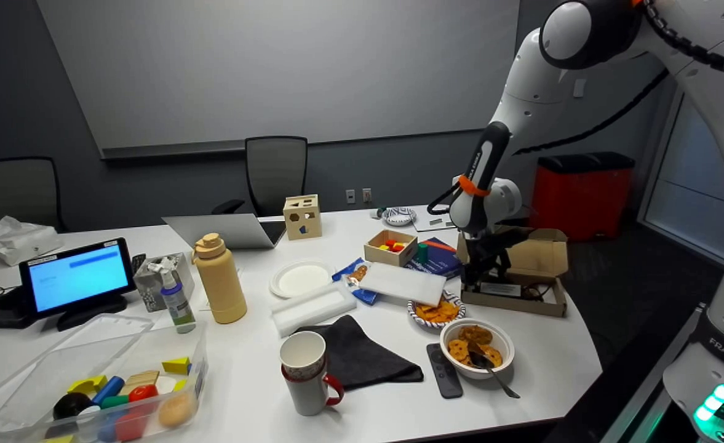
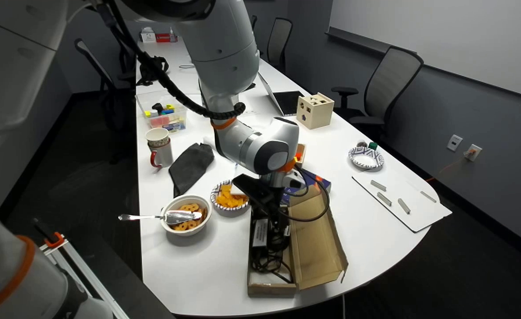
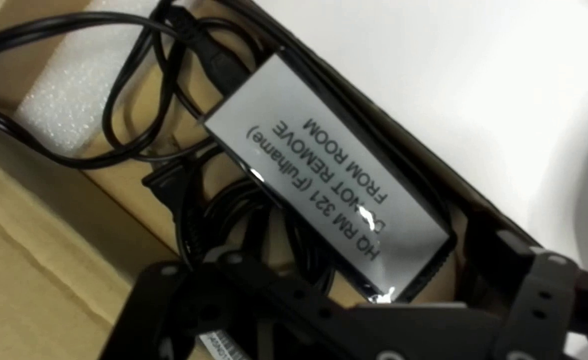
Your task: Open the cardboard box and take the packing foam out of it
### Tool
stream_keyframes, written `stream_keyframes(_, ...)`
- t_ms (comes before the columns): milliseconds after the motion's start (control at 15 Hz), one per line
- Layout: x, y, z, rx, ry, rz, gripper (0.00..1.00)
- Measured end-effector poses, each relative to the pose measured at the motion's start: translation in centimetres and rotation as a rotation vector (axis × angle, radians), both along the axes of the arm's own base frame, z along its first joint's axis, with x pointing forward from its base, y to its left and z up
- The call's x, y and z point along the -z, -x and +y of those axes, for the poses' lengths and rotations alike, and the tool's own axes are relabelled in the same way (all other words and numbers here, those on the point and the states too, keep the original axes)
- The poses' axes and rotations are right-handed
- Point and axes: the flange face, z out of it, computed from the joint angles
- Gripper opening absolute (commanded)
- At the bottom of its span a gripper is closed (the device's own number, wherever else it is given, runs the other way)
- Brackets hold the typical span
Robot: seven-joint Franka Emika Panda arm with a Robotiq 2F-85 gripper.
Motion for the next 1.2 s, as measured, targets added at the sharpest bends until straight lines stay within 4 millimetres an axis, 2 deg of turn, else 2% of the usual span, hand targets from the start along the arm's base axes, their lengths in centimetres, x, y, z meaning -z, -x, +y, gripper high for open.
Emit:
stream_keyframes(67, 0.1, 0.3, -0.3, 0.003, 0.005, 0.019, 1.00)
stream_keyframes(133, 0.1, 0.6, -0.6, 0.004, 0.011, 0.040, 0.75)
stream_keyframes(267, 0.3, 1.1, -1.1, 0.004, 0.022, 0.078, 0.66)
stream_keyframes(467, 0.3, 1.5, -1.2, -0.009, 0.044, 0.113, 0.42)
stream_keyframes(667, 0.3, 1.6, -0.7, -0.028, 0.070, 0.123, 0.34)
stream_keyframes(1200, 0.3, 1.5, 0.5, -0.056, 0.115, 0.135, 0.33)
